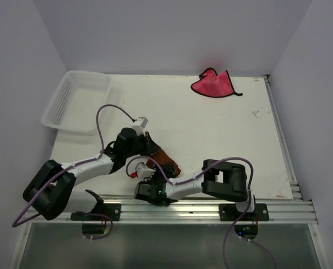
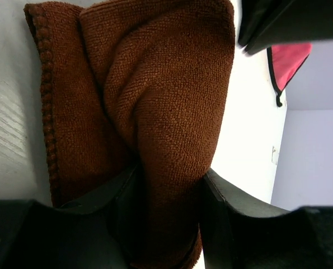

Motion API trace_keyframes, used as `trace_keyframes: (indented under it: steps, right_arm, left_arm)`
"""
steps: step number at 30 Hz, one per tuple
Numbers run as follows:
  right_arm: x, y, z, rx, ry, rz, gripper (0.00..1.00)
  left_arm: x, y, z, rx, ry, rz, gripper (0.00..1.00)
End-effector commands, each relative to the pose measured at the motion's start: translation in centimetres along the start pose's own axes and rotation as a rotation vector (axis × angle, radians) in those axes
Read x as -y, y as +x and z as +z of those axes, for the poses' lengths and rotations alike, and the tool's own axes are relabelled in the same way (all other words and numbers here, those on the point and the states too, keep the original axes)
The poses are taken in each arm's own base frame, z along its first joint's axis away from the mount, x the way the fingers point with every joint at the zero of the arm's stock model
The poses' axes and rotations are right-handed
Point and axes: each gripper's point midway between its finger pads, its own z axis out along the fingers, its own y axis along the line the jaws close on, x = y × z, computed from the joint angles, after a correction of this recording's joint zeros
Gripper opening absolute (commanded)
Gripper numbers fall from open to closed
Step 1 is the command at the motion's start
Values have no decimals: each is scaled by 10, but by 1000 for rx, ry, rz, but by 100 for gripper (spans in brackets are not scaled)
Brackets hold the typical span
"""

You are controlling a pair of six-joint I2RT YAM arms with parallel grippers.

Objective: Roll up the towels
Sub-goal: Roll the towel

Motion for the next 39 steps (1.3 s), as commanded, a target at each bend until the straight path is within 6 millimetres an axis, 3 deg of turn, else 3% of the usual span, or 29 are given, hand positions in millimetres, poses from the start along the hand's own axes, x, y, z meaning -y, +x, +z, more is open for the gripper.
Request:
trace_keyframes:
  steps: [1, 7, 11, 16, 22, 30, 32, 33, 35, 37, 38, 39]
  right_arm:
    - [-3, -6, -2, 5, 2, 5, 44]
    - [-5, -8, -1, 4, -9, 4, 46]
    - [-5, -8, -4, 5, -27, 27, 55]
    - [14, -17, -15, 41, -58, 137, 65]
    - [36, -21, -31, 88, -128, 279, 69]
    - [75, -28, -54, 184, -266, 547, 67]
    - [80, -24, -51, 179, -284, 589, 64]
    - [92, -23, -45, 177, -279, 634, 63]
    - [90, -19, -40, 156, -351, 690, 57]
    - [101, -16, -26, 138, -390, 794, 50]
    - [91, -18, -28, 134, -490, 817, 49]
    - [97, -17, -18, 122, -505, 874, 48]
  left_arm:
    - [9, 16, -4, -28, 54, -24, 0]
    - [4, 47, -2, -75, 54, -42, 0]
    - [-15, 67, 2, -115, -14, -42, 0]
    - [-51, 86, 5, -137, -151, -46, 0]
    - [-61, 98, 1, -140, -175, -78, 0]
    - [-63, 97, -5, -123, -185, -74, 0]
    - [-64, 98, -5, -124, -186, -74, 0]
    - [-64, 98, -5, -123, -187, -77, 0]
    - [-65, 98, -6, -122, -188, -78, 0]
    - [-64, 98, -6, -121, -186, -80, 0]
    - [-65, 99, -7, -121, -186, -80, 0]
    - [-65, 98, -6, -117, -187, -79, 0]
